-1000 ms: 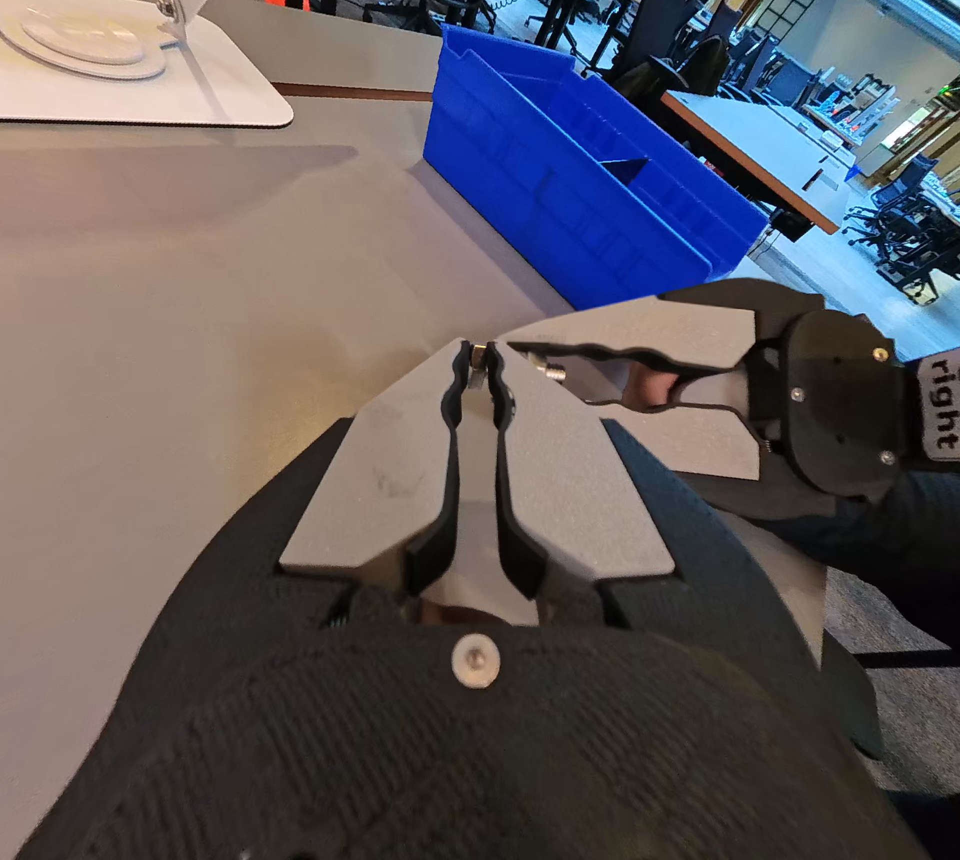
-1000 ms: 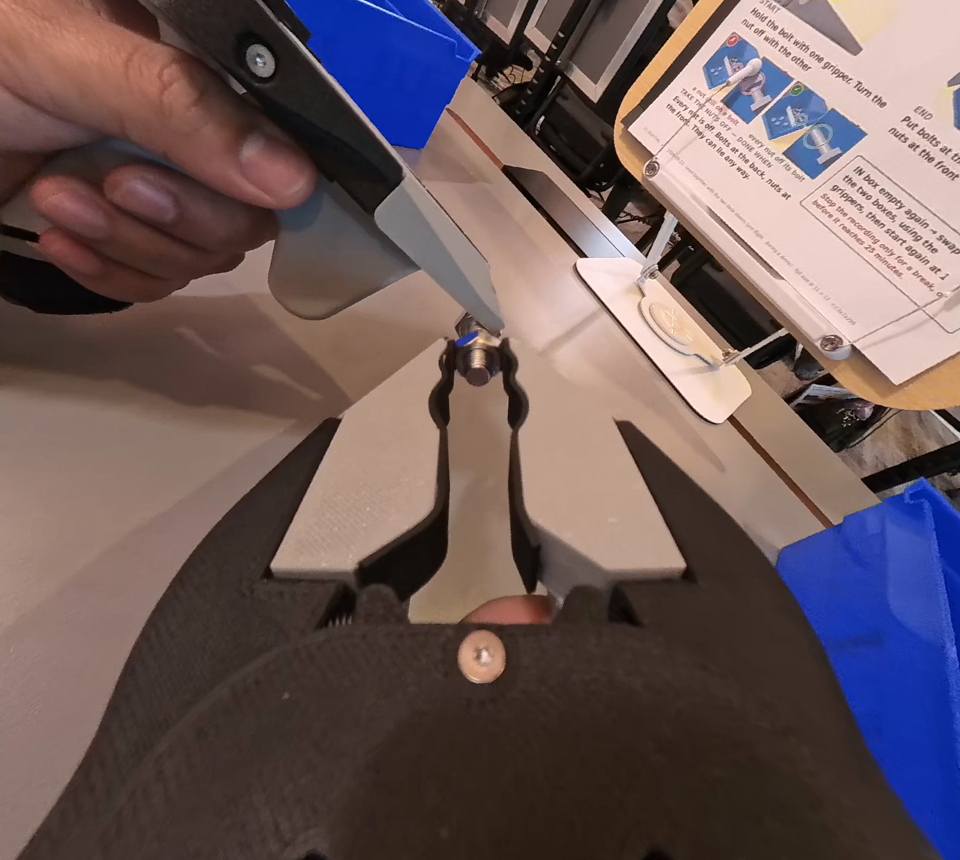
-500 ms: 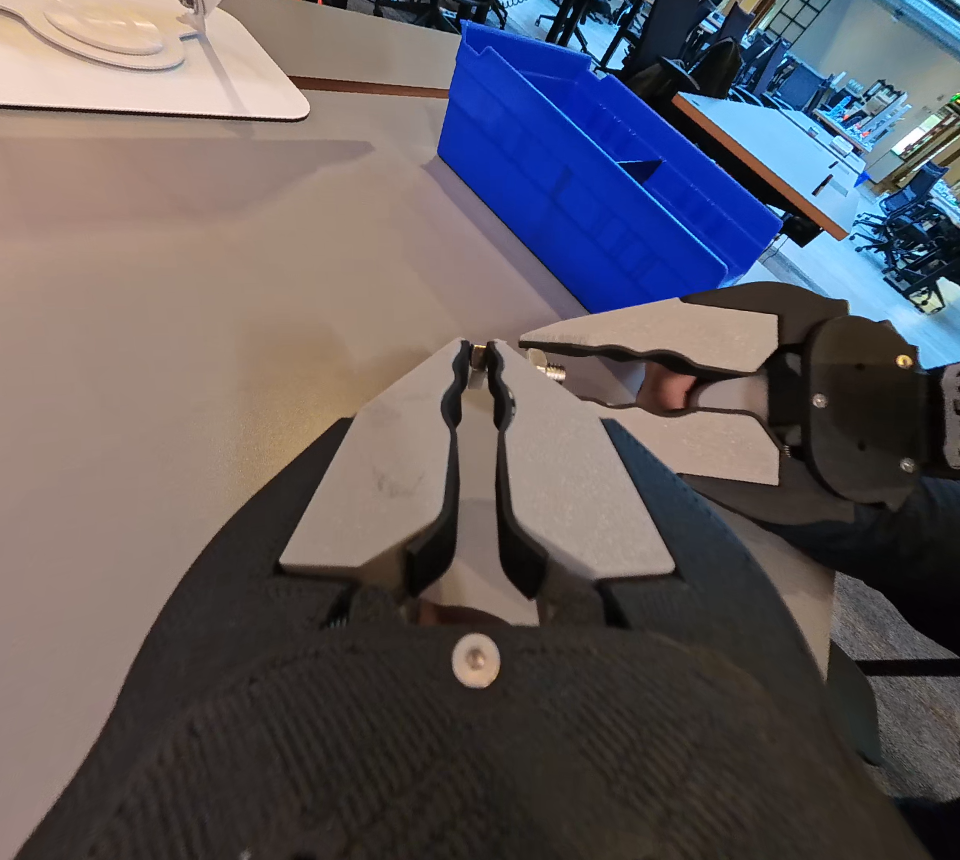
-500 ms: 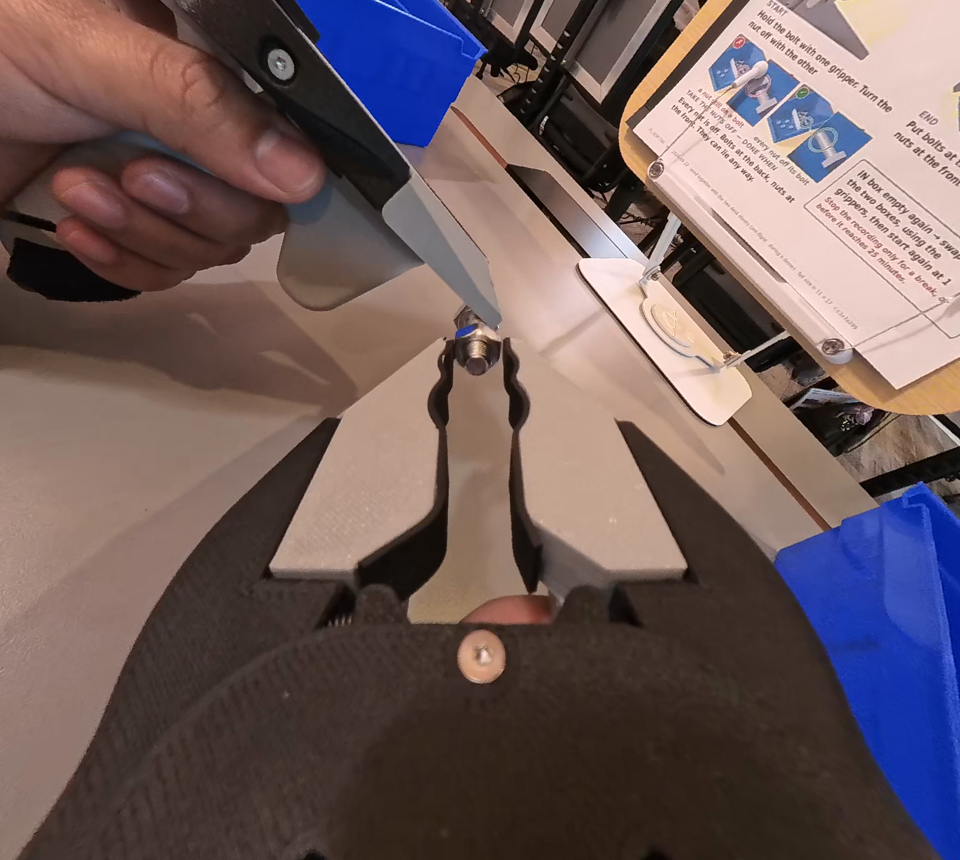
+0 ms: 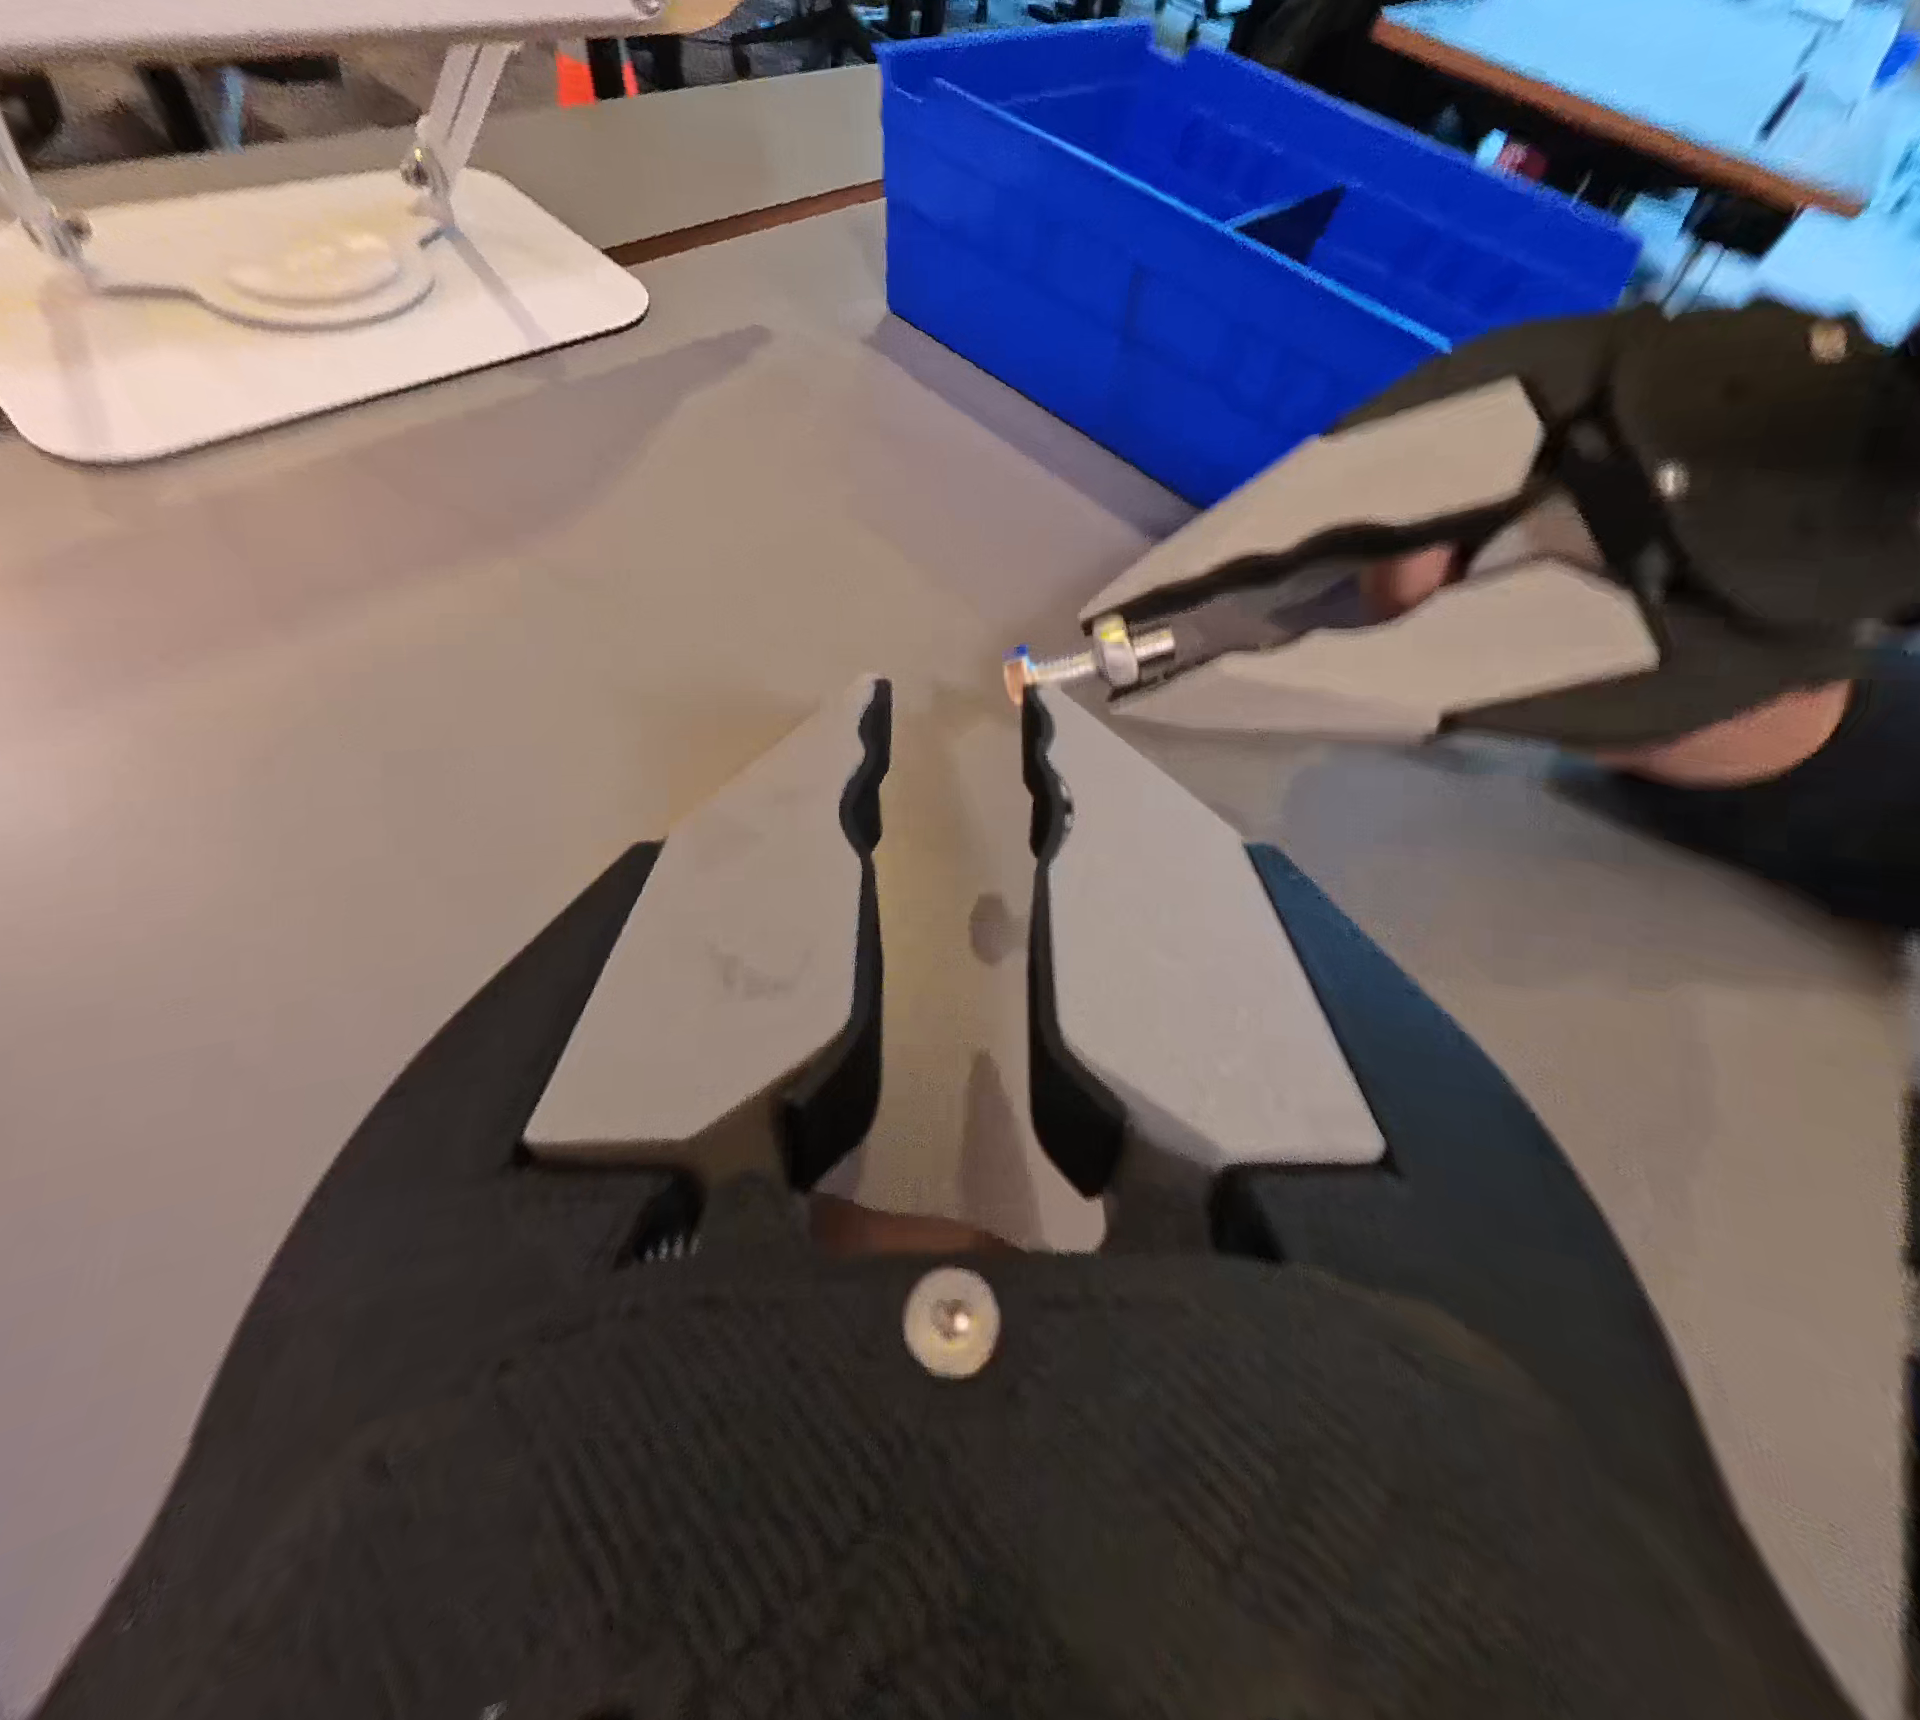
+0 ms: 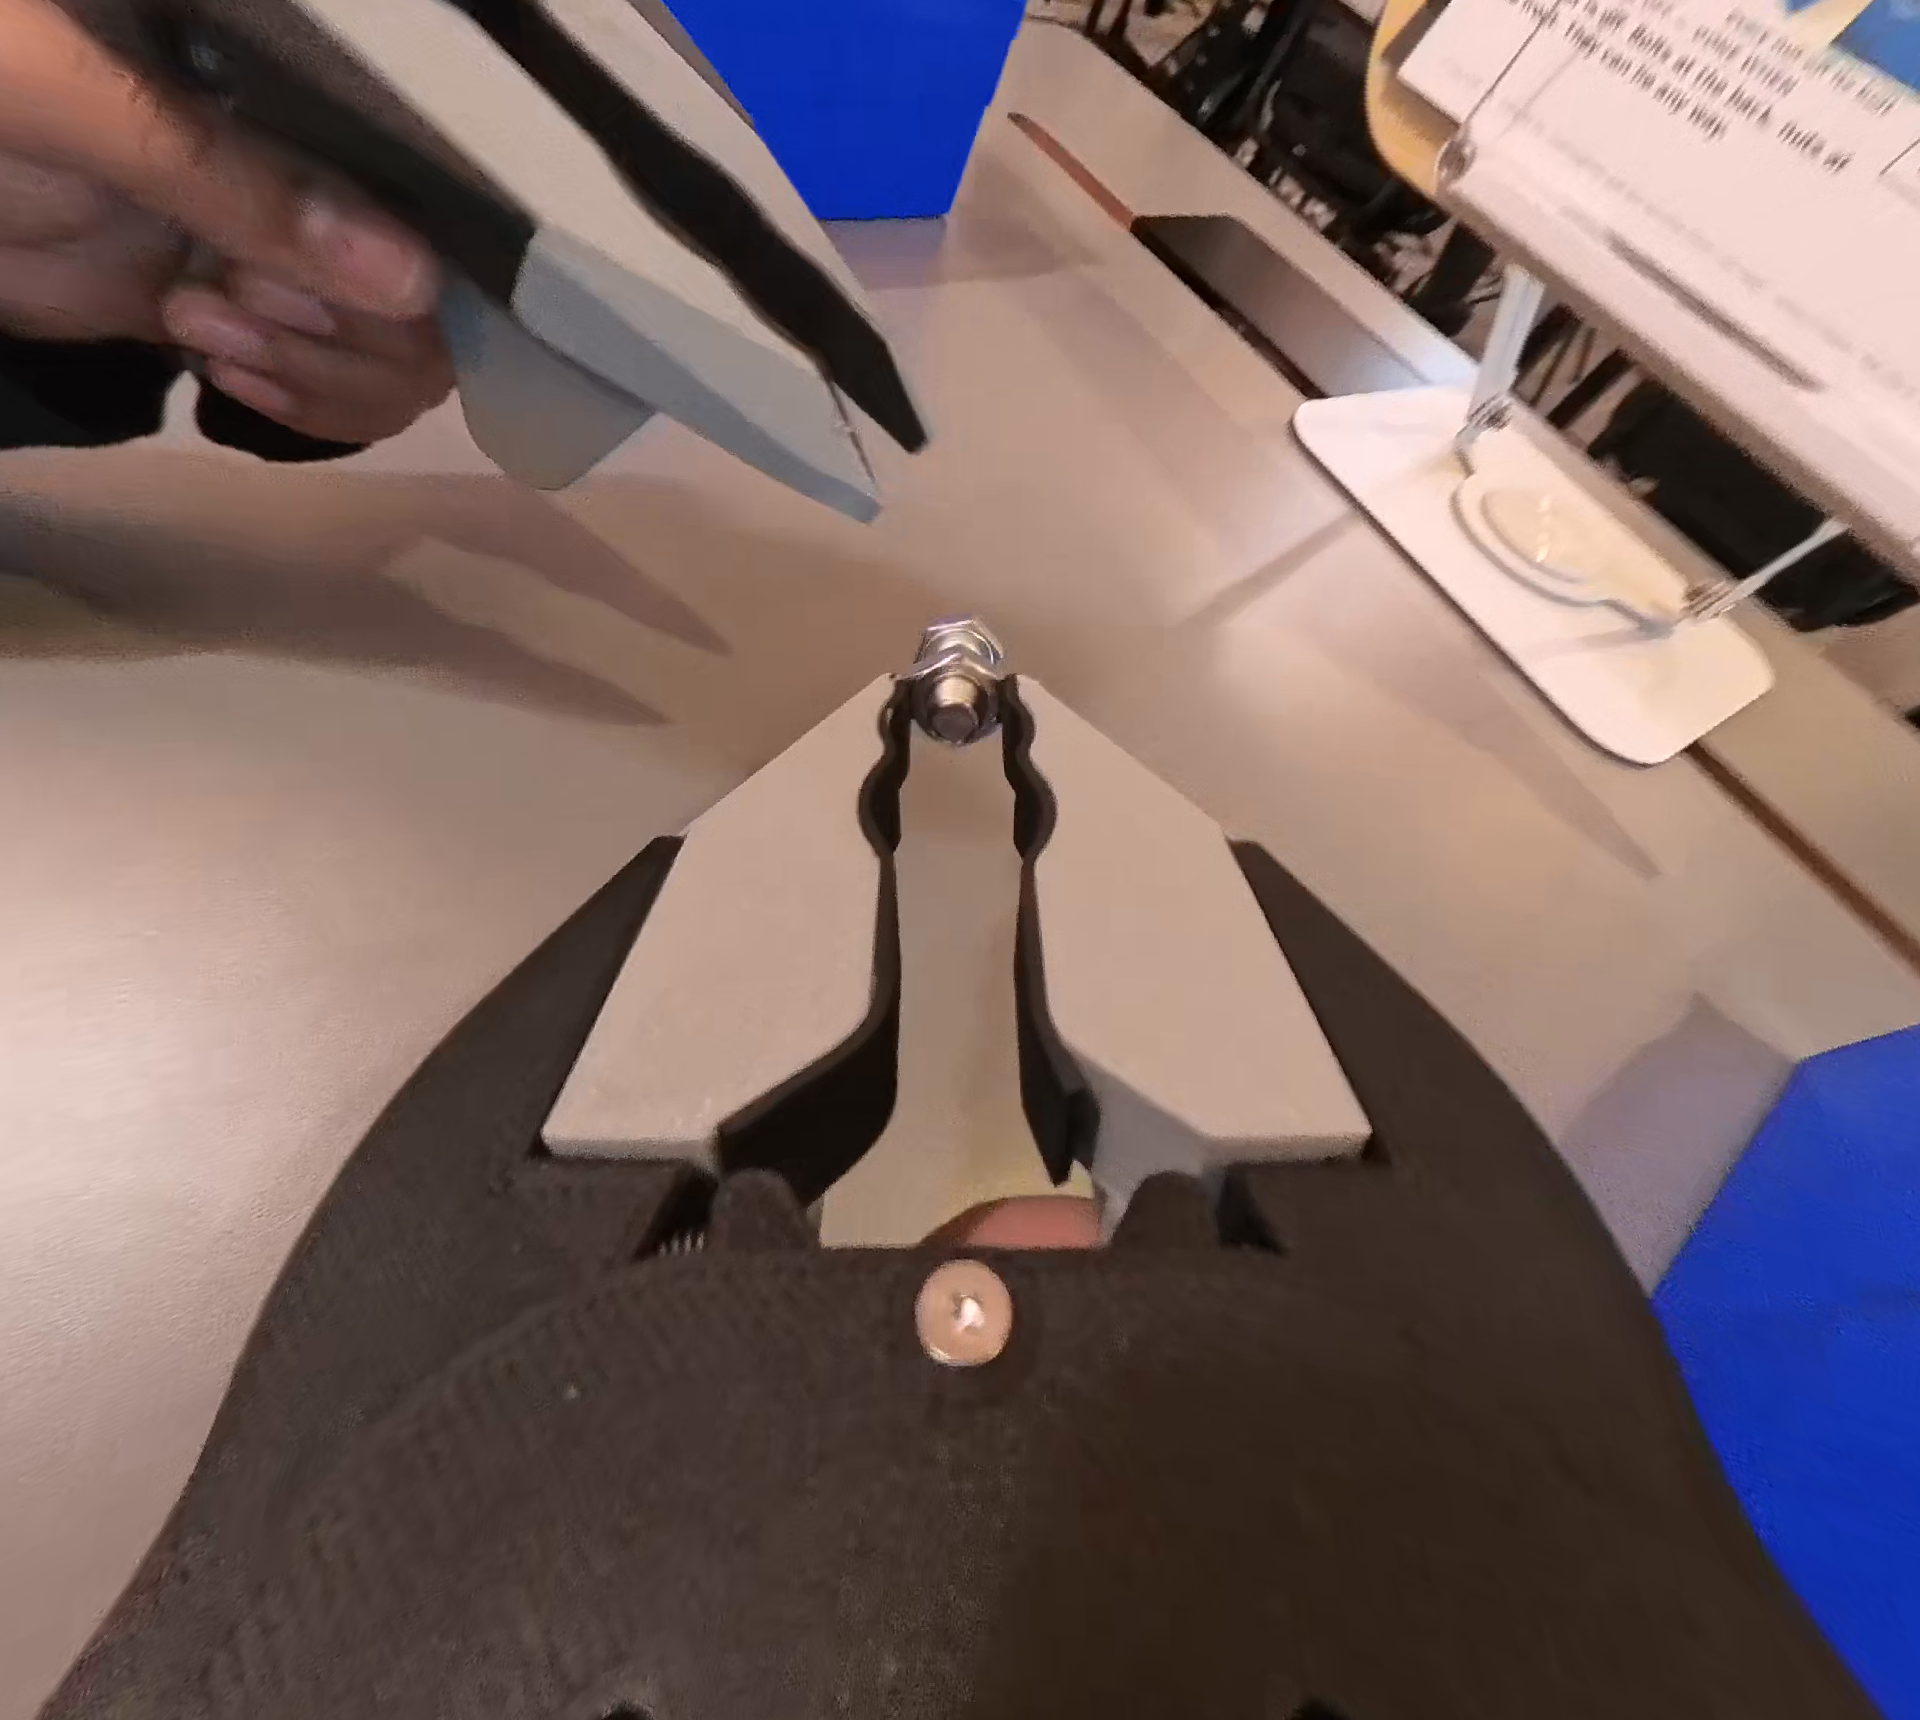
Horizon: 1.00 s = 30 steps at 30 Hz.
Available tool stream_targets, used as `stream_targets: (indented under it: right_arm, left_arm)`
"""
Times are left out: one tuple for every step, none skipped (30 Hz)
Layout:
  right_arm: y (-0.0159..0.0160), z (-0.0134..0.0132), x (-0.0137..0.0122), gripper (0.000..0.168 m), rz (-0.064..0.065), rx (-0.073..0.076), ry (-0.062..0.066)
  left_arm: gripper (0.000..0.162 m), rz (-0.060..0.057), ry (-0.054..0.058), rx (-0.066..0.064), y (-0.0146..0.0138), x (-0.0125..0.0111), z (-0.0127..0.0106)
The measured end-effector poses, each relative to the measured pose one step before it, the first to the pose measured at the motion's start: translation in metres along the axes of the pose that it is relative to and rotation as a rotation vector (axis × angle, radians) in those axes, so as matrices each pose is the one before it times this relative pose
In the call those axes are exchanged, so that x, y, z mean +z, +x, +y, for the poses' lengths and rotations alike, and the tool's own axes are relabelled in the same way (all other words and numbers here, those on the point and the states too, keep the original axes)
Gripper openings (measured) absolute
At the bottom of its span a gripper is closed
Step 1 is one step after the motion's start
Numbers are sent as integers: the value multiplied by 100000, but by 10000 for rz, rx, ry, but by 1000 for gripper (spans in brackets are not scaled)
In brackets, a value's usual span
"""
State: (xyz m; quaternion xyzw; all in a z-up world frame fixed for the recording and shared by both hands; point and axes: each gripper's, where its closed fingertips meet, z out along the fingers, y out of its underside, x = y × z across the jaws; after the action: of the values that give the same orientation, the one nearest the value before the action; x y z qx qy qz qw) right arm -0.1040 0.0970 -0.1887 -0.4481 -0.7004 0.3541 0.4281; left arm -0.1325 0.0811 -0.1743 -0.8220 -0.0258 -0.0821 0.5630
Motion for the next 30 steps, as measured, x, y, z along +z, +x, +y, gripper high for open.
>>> stream_targets:
  right_arm:
    - [89,125,-51,14,-209,350,-46]
    - [57,78,-53,14,-222,345,-32]
    - [-11,45,-68,14,-242,366,-17]
    - [-16,-47,-84,14,-237,385,38]
    - [-26,-89,-90,14,-222,378,60]
    - [-26,-90,-106,14,-214,342,52]
    - [-54,-84,-118,14,-213,304,39]
    - [-37,-57,-128,14,-204,278,23]
    - [-55,-10,-106,14,-211,262,-12]
    - [-50,35,-93,14,-207,258,-32]
    - [-21,13,-87,14,-168,242,-2]
    - [-27,38,-62,14,-157,214,-10]
    - [-101,107,-20,14,-185,184,-59]
    - [-155,115,9,14,-194,158,-64]
    - [-170,92,28,14,-177,129,-42]
    - [-151,115,46,14,-145,95,-60]
    - [-104,157,70,14,-89,47,-95]
    - [-60,162,65,14,-33,-14,-99]
    - [-74,163,73,14,-26,-50,-102]
    - [-116,151,68,14,-42,-44,-97]
    - [-143,132,69,14,-68,-14,-89]
    - [-166,116,77,14,-89,7,-72]
    - [-134,83,79,14,-74,12,-46]
    - [-111,78,63,14,-61,11,-46]
    - [-89,75,64,14,-57,16,-38]
    - [-61,26,38,14,-40,27,-14]
    - [-10,40,11,14,-13,24,-18]
    - [8,56,4,14,-3,7,-39]
    - [5,46,4,14,-14,4,-32]
    - [-26,27,-1,14,-28,20,-11]
  left_arm:
    - [23,-203,-62,654,-25,-191,103]
    - [23,-239,-4,660,12,-114,38]
    - [22,-53,-17,651,341,-41,75]
    - [21,54,-74,584,512,59,146]
    - [21,8,-65,470,444,143,75]
    - [21,23,-57,433,473,181,61]
    - [21,33,-79,429,478,189,117]
    - [20,35,-87,436,440,175,163]
    - [21,110,-23,437,543,113,72]
    - [21,-30,86,302,273,59,-86]
    - [21,-163,119,163,-43,33,-185]
    - [21,-90,92,130,-25,-21,-177]
    - [20,-41,133,134,20,-65,-246]
    - [19,-57,170,150,27,-71,-261]
    - [18,9,94,177,152,-50,-130]
    - [18,63,-19,219,280,39,61]
    - [18,32,-86,249,265,96,128]
    - [19,41,-100,241,311,143,159]
    - [20,96,-128,215,377,155,200]
    - [22,16,-133,164,232,164,180]
    - [22,-39,-88,112,101,149,110]
    - [22,-49,-35,69,55,104,34]
    - [22,-8,-10,42,75,85,-1]
    - [22,-29,-24,32,35,74,29]
    - [22,-45,-52,41,-7,88,85]
    - [21,-12,-73,74,51,82,112]
    - [16,19,-61,100,104,62,116]
    - [12,-24,-44,104,67,48,87]
    - [12,-61,-42,103,-13,54,60]
    - [12,-46,-31,73,8,40,29]
